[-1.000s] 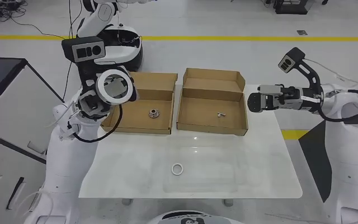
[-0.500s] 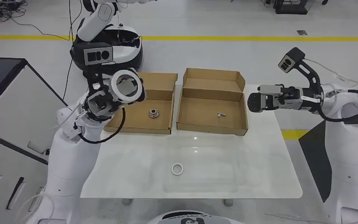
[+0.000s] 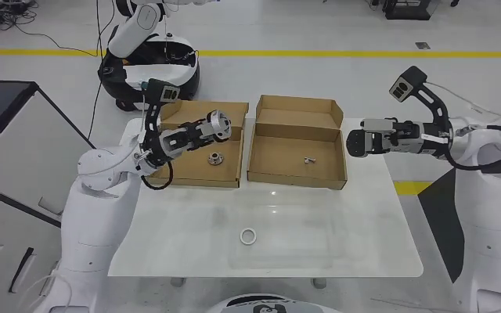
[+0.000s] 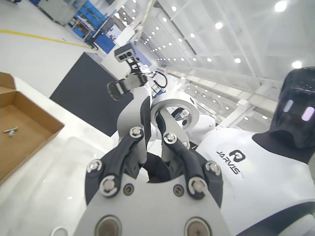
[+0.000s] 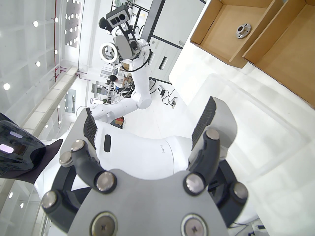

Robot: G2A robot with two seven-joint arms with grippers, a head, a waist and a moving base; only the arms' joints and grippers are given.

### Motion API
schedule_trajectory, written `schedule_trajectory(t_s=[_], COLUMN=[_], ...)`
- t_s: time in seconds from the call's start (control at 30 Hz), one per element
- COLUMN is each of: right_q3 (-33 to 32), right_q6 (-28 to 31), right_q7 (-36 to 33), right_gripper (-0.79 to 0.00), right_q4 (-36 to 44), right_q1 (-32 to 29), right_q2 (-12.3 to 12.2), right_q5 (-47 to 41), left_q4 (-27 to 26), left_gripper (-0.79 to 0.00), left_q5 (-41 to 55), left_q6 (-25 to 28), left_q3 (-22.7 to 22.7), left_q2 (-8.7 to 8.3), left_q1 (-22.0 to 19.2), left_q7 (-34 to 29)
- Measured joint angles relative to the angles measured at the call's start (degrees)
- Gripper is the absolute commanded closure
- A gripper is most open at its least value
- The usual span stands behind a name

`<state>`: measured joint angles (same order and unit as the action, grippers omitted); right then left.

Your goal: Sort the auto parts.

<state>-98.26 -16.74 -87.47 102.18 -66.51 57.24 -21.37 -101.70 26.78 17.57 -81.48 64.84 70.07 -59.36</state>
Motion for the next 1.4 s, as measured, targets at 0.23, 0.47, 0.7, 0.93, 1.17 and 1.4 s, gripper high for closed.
schedule_trajectory(t_s=[0.23,0.47,0.7,0.93,1.17,1.4], right_q3=[0.00,0.00,0.00,0.00,0.00,0.00], right_q6=[0.00,0.00,0.00,0.00,0.00,0.00], right_q7=[0.00,0.00,0.00,0.00,0.00,0.00], right_gripper=[-0.785,-0.785,-0.785,-0.785,-0.785,-0.785], right_q4=[0.00,0.00,0.00,0.00,0.00,0.00], right_q1=[0.00,0.00,0.00,0.00,0.00,0.00], right_q2=[0.00,0.00,0.00,0.00,0.00,0.00], right_q5=[0.00,0.00,0.00,0.00,0.00,0.00], left_q4=[0.60,0.12,0.09,1.54,5.48,7.87], left_gripper=[0.000,0.000,0.000,0.000,0.000,0.000], left_q5=[-9.75,-18.37,-18.50,-31.41,-45.89,-49.95], left_q6=[-3.46,-7.32,-7.34,-18.40,-29.54,-35.01], left_q3=[-1.82,-2.99,-2.96,0.19,6.71,9.26], left_q2=[-0.87,-1.73,-1.74,-2.23,-2.38,-2.09], left_q1=[0.83,1.95,1.96,-0.28,-4.88,-6.90], left_q7=[1.05,0.92,1.03,2.11,0.68,2.80])
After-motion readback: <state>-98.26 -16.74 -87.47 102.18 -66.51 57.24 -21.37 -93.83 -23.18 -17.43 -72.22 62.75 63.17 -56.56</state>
